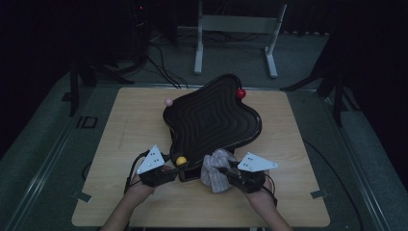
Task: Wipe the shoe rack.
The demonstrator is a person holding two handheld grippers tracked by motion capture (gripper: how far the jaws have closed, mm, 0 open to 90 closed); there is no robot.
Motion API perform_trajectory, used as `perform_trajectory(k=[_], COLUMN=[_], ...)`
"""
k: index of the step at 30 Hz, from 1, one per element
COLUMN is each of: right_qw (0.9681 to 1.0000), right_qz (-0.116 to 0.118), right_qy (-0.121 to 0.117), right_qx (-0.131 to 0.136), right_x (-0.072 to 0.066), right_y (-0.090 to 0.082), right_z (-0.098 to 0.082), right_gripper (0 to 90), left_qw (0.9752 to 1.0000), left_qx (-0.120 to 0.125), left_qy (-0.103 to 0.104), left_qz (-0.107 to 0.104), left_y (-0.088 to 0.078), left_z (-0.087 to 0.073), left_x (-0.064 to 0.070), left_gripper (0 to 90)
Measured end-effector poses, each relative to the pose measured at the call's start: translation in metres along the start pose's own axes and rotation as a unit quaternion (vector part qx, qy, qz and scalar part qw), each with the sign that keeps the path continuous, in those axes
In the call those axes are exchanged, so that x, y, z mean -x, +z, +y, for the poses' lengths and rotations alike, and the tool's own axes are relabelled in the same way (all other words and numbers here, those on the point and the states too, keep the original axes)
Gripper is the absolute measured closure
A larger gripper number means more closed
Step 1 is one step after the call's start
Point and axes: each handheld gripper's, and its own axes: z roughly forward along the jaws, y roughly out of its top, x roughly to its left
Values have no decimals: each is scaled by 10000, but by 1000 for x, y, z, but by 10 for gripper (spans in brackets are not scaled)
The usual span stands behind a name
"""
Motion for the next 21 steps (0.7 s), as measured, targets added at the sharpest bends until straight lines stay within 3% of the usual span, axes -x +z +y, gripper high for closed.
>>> perform_trajectory(k=[4,8,9,11,14,17,21], right_qw=[9993,9994,9992,9988,9964,9927,9900], right_qz=[-213,-242,-340,-364,-657,-966,-1221], right_qy=[-66,78,186,315,498,720,700], right_qx=[313,223,18,-52,-197,-75,-89], right_x=[7,19,21,24,31,44,61], right_y=[-18,-13,-8,-6,-4,-8,-11], right_z=[15,0,-12,-17,-26,-27,-31], right_gripper=[721,721,721,721,721,721,720], left_qw=[10000,10000,10000,10000,10000,10000,10000], left_qx=[3,5,2,1,12,11,26], left_qy=[6,14,18,8,3,3,-14], left_qz=[-13,-15,-20,-25,-34,-25,-20], left_y=[0,1,1,1,1,1,1], left_z=[0,0,0,0,0,0,0], left_x=[0,1,1,1,0,1,1], left_gripper=[603,603,603,602,602,602,601])
